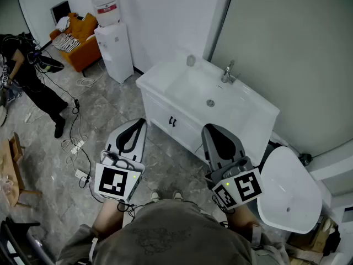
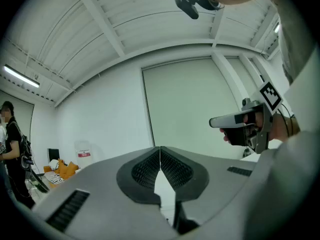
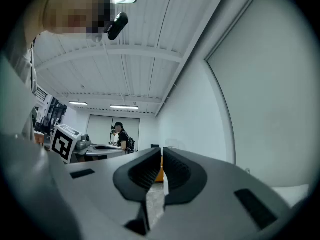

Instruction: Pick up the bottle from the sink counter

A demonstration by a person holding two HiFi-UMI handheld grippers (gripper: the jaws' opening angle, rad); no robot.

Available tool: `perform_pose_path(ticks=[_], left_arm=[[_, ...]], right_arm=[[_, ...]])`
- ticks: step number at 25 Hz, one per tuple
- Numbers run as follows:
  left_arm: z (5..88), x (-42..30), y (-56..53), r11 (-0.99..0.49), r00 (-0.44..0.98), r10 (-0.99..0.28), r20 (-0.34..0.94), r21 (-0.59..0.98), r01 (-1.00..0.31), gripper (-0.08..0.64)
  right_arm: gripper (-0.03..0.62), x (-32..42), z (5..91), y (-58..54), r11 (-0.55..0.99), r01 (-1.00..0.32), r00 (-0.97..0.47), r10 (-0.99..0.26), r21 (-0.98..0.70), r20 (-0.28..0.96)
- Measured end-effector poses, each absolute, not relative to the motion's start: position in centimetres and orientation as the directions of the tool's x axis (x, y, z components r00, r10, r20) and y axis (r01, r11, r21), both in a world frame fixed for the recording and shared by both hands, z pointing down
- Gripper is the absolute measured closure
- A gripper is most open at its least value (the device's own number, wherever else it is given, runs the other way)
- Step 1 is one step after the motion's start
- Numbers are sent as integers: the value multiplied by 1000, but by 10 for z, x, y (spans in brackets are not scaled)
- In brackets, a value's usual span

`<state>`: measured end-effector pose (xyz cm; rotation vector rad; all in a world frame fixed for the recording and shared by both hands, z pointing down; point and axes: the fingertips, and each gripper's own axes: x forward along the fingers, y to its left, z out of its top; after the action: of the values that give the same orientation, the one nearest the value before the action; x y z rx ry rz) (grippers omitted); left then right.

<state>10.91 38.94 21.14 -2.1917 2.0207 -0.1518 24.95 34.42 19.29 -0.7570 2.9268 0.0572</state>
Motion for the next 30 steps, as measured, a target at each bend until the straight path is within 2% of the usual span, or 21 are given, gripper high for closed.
perform_pose_path(ticks=[25, 30], left_arm=[[222, 77, 376, -114, 120, -992, -24, -171, -979, 541], [223, 57, 374, -155, 161, -986, -51, -104, -982, 541]], right_arm=[[557, 217, 206, 331, 839, -544, -836, -540, 20, -104], [557, 198, 207, 328, 833, -553, -831, -548, 27, -96]])
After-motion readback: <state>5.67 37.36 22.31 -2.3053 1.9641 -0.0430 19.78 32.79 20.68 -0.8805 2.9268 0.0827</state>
